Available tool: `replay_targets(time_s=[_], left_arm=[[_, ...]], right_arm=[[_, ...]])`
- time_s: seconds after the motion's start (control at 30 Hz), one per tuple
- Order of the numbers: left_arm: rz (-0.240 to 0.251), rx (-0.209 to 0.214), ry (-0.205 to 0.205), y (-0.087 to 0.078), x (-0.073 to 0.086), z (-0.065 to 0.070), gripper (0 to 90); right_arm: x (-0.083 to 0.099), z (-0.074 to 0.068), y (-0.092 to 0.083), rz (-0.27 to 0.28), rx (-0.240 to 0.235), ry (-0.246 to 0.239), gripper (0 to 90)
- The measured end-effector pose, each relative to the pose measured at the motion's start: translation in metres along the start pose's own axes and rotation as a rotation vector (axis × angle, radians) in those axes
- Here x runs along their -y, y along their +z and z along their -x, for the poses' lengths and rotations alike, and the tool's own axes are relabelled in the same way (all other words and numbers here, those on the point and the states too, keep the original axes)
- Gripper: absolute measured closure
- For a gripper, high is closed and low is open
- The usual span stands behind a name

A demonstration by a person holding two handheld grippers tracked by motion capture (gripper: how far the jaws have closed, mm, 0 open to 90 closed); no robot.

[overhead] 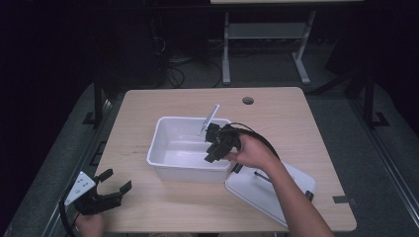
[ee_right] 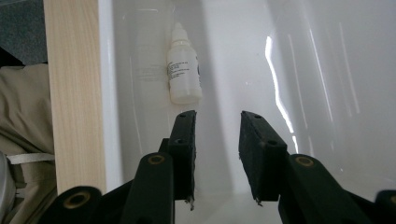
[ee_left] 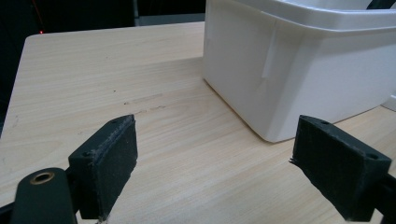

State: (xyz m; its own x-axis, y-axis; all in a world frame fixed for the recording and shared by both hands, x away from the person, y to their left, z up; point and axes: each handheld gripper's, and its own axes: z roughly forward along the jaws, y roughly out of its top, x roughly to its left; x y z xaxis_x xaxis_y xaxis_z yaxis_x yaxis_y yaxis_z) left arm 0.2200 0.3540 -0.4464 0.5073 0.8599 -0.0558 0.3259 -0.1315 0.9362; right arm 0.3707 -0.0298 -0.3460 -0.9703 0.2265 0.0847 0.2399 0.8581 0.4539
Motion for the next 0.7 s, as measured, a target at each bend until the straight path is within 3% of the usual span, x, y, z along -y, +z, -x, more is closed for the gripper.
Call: replay_targets(time_s=[0.27, 0.7], left_arm=[[-0.004, 0.002, 0.011, 0.001, -0.001, 0.001, 13.0], [-0.008, 0.004, 0.013, 0.002, -0.001, 0.002, 13.0]], right_arm=[[0.008, -0.003, -0.025, 0.049, 0.025, 0.011, 65.1], [0.028, -0.008, -0.059, 0.082, 0.071, 0.029, 63.2]])
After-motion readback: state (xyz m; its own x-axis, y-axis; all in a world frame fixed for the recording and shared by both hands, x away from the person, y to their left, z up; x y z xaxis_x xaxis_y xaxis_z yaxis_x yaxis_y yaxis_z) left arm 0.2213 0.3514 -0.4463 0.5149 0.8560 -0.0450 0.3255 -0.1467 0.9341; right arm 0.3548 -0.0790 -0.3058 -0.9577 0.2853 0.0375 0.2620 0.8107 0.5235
